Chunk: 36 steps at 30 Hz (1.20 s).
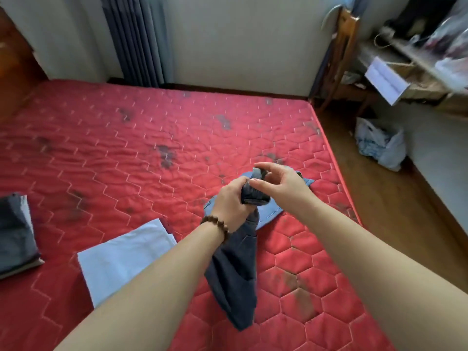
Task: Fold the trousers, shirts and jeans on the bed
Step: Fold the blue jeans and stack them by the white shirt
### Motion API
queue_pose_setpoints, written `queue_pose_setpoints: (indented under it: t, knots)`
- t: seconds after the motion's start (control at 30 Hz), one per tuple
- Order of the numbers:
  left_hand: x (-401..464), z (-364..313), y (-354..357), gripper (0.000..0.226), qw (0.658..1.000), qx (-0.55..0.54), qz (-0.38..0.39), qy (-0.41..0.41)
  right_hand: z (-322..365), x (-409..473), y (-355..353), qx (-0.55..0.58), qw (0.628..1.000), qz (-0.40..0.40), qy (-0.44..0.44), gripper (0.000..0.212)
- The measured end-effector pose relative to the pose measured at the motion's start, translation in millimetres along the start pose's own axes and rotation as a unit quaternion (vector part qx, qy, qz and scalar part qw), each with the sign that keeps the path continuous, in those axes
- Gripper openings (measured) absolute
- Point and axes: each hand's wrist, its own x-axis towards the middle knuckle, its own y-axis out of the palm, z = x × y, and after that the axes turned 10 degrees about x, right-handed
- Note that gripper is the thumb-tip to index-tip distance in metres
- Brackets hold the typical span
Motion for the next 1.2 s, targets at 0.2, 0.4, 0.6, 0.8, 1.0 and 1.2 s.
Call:
queue_pose_setpoints:
  t: [0.2,0.4,0.6,0.8,1.0,1.2]
  knots:
    - [22,-78,-82,0.017,0.996,-0.070,-0.004,0.063,88,-29,-45,-0.159,0.968,-0.080,-0.176,0.050]
    - [33,-140,-141,0.019,0.988,-0.127,0.040,0.080,127,-40,-86,-0.256,0.936,-0.162,-0.179,0.096]
    - [38,-182,-183,0.017,0.985,-0.125,0.068,0.093,166,-40,-106,0.084,0.985,-0.045,-0.145,0.082]
    - [47,-216,-214,0.028,0.995,-0.062,0.046,0.068,214,-37,-115,-0.016,0.954,-0.135,-0.266,0.024]
    - [56,-250,-202,0.041,0.999,0.007,0.003,0.043,267,-39,-115,-0.136,0.928,-0.142,-0.316,0.029]
    - [70,-258,-197,0.008,0.992,0.099,0.015,0.076,296,-43,-147,-0.193,0.911,-0.161,-0.326,0.030]
